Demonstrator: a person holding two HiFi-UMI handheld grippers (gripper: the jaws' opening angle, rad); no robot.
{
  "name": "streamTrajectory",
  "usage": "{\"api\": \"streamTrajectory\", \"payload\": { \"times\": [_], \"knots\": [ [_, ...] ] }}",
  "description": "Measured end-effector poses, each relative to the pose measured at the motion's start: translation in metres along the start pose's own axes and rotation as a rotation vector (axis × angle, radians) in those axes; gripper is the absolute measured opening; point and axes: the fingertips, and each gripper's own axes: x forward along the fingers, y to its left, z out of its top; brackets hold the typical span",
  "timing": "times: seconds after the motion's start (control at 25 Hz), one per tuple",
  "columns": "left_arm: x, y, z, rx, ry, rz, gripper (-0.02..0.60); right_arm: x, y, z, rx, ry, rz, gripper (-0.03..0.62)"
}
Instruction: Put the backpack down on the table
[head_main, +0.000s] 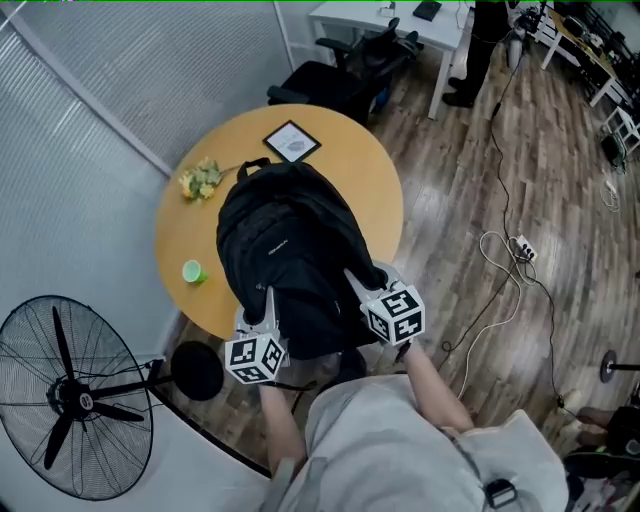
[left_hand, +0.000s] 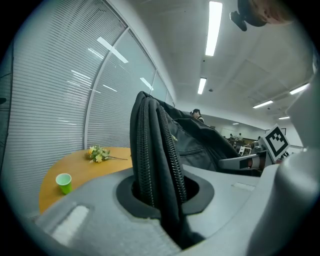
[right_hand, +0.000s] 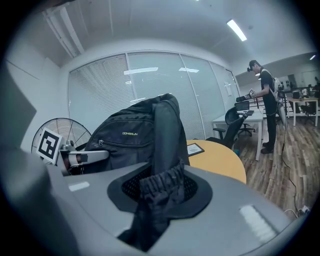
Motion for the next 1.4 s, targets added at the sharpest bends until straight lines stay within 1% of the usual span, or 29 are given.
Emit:
{"api": "streamTrajectory", "payload": {
  "times": [0.2,0.44,0.6,0.88,1.4],
  "knots": [
    [0.027,0.027,0.008,-0.012,-0.008,0.005,0.046,0.038,-0.005,0.011,-0.005,0.007,-0.004,0.089],
    [0.040,0.046,0.010,-0.024,0.000,-0.001,0.046,0.067,-0.007,0.013,-0.006,0.021,-0.003,0.089],
    [0.045,0.066,0.010,-0.036,-0.002,0.014,0.046,0.084,-0.001,0.015,-0.009,0.032,0.014,0.091],
    [0.049,0.069,0.012,-0.063,-0.010,0.038,0.046,0.095,-0.005,0.022,-0.035,0.051,0.037,0.091],
    [0.074,0.083,0.019,-0.097,0.013,0.130,0.046,0.138,-0.023,0.036,-0.043,0.101,0.138,0.091]
  ]
}}
